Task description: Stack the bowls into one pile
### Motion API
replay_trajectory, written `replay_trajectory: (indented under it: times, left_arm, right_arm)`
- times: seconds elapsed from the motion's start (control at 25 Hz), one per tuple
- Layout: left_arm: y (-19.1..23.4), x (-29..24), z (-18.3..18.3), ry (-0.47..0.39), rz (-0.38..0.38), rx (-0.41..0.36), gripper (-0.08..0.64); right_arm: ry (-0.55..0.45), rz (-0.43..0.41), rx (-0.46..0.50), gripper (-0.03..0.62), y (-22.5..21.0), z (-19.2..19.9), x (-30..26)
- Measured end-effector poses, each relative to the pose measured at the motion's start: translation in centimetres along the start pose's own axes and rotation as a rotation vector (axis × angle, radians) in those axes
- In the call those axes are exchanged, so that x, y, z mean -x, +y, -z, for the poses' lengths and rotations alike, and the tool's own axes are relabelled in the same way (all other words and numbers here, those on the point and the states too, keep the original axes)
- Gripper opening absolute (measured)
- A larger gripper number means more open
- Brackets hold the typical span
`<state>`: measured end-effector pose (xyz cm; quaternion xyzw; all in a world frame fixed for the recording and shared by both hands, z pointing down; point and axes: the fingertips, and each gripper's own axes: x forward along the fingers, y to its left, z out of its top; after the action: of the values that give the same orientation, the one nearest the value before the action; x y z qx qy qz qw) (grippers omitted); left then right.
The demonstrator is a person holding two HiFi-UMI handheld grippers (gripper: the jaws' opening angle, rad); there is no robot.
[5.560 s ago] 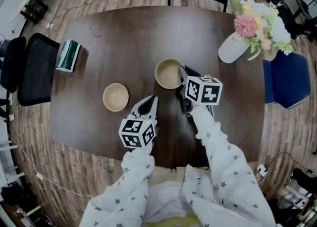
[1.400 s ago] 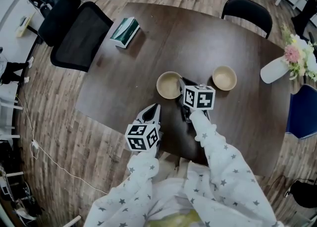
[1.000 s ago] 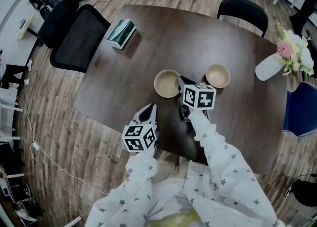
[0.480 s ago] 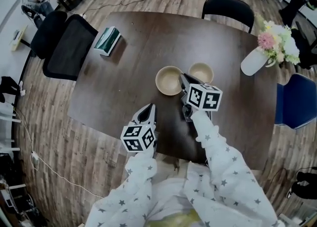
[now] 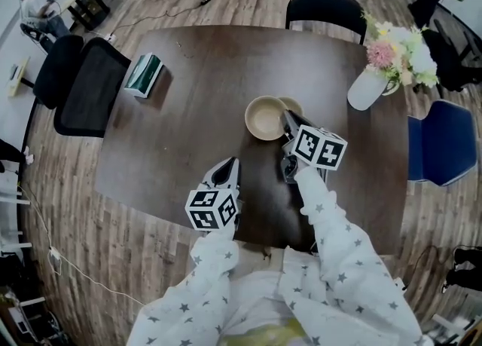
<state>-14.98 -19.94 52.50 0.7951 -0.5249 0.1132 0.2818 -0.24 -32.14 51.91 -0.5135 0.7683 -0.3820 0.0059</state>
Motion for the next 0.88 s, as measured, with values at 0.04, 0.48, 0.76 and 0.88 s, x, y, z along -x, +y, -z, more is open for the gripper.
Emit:
replay_trajectory:
  times: [0.04,0.48,0.76,0.88]
  left_arm:
    - [-0.4,-0.3,0.1,0.005,0.008,-0.003,0.025]
    - [-1.9,-2.5,0.1,0.031,0.042,-0.011,0.025]
    - [-2.0,-3.0,0.3,0.041,0.047,-0.008,0.025]
    - [-1.7,-2.9,0.3,0.042,0.043,-0.006,0.025]
  right_arm:
    - [-0.011,0.011,-0.009,0.038,-0.5,-0.3,0.2]
    - [-0.060,0.129,-0.080,0.038,-5.2,-1.7,0.9]
    - [-0.034,0.166,-0.083,0.038,-6.4,-0.9,0.5]
    - [-0.024,0.163,-0.065,0.039,-6.2,-0.7,0.1]
